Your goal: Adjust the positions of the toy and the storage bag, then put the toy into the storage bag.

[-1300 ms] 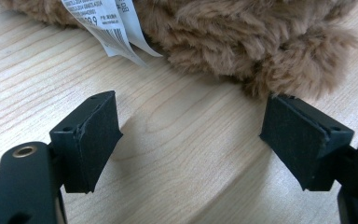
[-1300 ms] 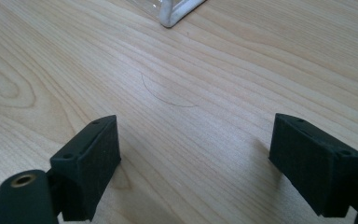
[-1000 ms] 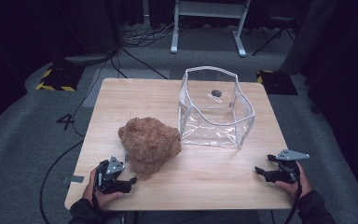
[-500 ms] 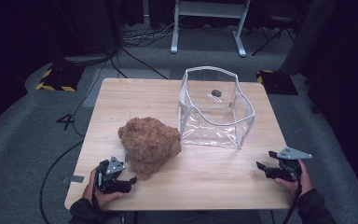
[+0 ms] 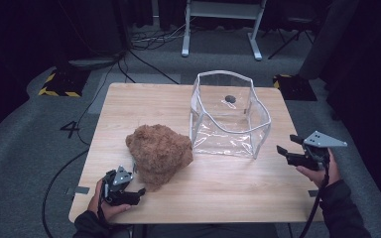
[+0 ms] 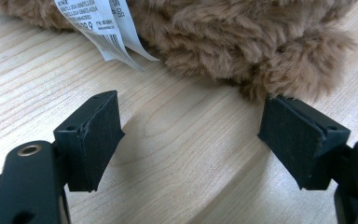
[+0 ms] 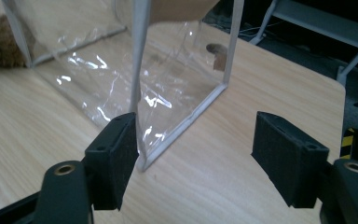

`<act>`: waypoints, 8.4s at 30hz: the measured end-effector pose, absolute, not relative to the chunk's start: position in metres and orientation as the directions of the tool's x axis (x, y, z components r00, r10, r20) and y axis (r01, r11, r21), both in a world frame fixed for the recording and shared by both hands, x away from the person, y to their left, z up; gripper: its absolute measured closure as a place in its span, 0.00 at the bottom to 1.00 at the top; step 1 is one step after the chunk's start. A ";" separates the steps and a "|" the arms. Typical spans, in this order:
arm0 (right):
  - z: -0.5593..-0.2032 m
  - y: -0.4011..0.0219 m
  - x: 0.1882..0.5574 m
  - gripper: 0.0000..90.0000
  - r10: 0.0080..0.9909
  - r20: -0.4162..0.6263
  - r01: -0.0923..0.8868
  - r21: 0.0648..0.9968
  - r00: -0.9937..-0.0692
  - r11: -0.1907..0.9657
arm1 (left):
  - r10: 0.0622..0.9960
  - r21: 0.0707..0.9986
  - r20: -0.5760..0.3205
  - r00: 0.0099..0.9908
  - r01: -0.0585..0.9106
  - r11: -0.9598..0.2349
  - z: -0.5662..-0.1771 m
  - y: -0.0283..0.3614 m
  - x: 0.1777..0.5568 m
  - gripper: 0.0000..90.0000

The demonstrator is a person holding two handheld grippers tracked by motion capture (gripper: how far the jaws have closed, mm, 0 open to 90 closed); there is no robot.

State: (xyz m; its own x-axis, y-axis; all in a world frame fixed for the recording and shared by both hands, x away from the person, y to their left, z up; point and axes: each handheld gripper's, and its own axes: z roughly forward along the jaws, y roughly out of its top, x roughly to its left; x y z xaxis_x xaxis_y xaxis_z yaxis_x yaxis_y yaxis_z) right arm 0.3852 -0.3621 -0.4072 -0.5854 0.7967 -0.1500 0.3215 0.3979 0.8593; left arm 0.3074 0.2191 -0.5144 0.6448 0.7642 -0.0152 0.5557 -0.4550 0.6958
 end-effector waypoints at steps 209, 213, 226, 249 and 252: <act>-0.382 -0.356 0.371 0.26 0.813 -0.152 0.384 0.823 -0.562 0.419 | 0.769 0.913 0.068 0.635 0.271 -0.305 -0.415 0.176 0.357 0.54; -0.403 -0.360 0.372 0.26 0.805 -0.147 0.389 0.817 -0.575 0.427 | 0.767 0.911 0.071 0.637 0.272 -0.311 -0.416 0.175 0.358 0.54; -0.473 -0.368 0.378 0.26 0.783 -0.141 0.462 0.738 -0.606 0.491 | 0.762 0.904 0.073 0.644 0.280 -0.323 -0.420 0.171 0.359 0.54; -0.512 -0.379 0.379 0.20 0.810 -0.008 0.544 0.737 -0.586 0.401 | 0.759 0.906 0.075 0.647 0.273 -0.322 -0.422 0.173 0.354 0.54; -0.512 -0.379 0.379 0.20 0.810 -0.008 0.544 0.737 -0.586 0.401 | 0.765 0.914 0.068 0.640 0.267 -0.305 -0.420 0.176 0.354 0.54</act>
